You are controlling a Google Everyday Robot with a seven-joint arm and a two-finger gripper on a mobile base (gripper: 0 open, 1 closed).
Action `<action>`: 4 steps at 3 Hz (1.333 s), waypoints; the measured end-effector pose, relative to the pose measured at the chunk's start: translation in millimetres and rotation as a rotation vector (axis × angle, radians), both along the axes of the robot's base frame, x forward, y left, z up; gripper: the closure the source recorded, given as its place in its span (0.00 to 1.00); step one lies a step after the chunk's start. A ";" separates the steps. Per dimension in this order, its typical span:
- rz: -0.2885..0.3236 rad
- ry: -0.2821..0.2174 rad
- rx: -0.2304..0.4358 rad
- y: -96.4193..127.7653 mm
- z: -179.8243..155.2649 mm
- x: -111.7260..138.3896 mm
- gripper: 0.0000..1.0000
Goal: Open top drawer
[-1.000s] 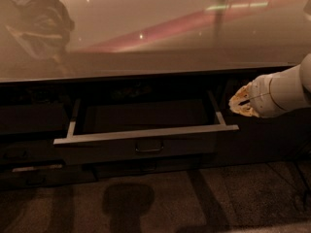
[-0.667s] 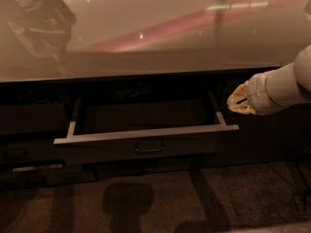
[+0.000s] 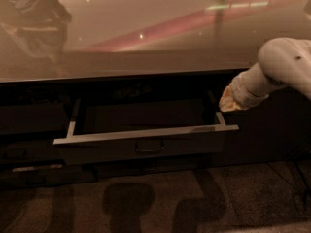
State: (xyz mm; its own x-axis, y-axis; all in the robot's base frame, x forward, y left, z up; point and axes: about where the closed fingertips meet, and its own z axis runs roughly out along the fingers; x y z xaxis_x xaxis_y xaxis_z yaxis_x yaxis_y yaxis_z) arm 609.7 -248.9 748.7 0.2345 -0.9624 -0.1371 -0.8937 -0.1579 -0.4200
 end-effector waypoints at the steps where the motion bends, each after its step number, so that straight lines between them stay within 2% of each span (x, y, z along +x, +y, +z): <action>1: 0.012 0.061 -0.005 5.0 -23.6 18.6 1.00; 3: 0.014 0.076 -0.030 8.9 -30.6 20.4 1.00; 4: 0.117 0.078 -0.120 62.0 -37.0 23.9 1.00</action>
Offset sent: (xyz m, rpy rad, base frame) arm 0.0148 0.0032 -0.0192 -0.0050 0.0496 0.0084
